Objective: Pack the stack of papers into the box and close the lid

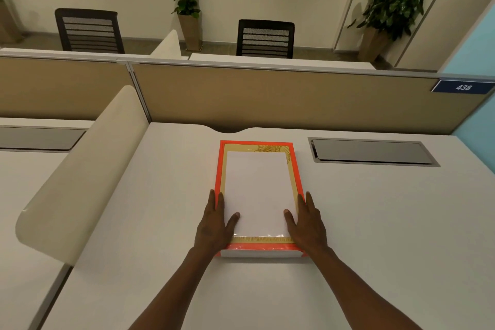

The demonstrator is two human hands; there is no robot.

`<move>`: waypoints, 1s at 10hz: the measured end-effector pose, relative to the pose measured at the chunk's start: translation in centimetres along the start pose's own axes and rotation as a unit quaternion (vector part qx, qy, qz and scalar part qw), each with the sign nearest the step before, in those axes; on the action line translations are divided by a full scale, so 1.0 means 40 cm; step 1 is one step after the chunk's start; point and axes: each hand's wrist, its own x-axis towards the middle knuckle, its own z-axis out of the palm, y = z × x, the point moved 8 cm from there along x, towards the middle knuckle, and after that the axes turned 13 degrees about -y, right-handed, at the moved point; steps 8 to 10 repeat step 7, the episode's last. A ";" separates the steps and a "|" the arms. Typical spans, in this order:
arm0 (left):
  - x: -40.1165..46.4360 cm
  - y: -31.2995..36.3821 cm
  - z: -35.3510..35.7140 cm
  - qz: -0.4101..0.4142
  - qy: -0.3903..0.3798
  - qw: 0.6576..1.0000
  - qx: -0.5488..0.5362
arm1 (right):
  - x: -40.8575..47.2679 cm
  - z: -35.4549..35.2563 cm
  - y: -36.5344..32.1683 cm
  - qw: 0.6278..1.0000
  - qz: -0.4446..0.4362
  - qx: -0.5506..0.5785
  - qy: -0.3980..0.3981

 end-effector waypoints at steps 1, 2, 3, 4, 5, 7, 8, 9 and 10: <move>-0.007 -0.010 0.007 -0.002 0.016 1.000 -0.013 | -0.023 0.020 0.014 1.000 0.007 0.005 0.020; -0.005 -0.008 0.007 0.004 0.011 1.000 -0.011 | -0.032 0.025 0.012 1.000 0.008 0.012 0.025; -0.007 -0.006 0.000 0.004 0.007 1.000 -0.005 | -0.038 0.026 0.003 1.000 0.010 0.006 0.016; -0.008 -0.005 -0.005 -0.007 -0.003 1.000 0.000 | -0.037 0.022 0.003 1.000 0.017 0.007 0.002; -0.018 0.011 -0.015 -0.007 0.011 0.999 0.032 | -0.045 0.006 0.008 1.000 0.020 -0.003 -0.013; 0.009 0.161 -0.161 0.086 0.076 0.990 0.085 | -0.011 -0.229 -0.017 0.996 -0.018 -0.027 0.083; 0.009 0.161 -0.161 0.086 0.076 0.990 0.085 | -0.011 -0.229 -0.017 0.996 -0.018 -0.027 0.083; 0.009 0.161 -0.161 0.086 0.076 0.990 0.085 | -0.011 -0.229 -0.017 0.996 -0.018 -0.027 0.083; 0.009 0.161 -0.161 0.086 0.076 0.990 0.085 | -0.011 -0.229 -0.017 0.996 -0.018 -0.027 0.083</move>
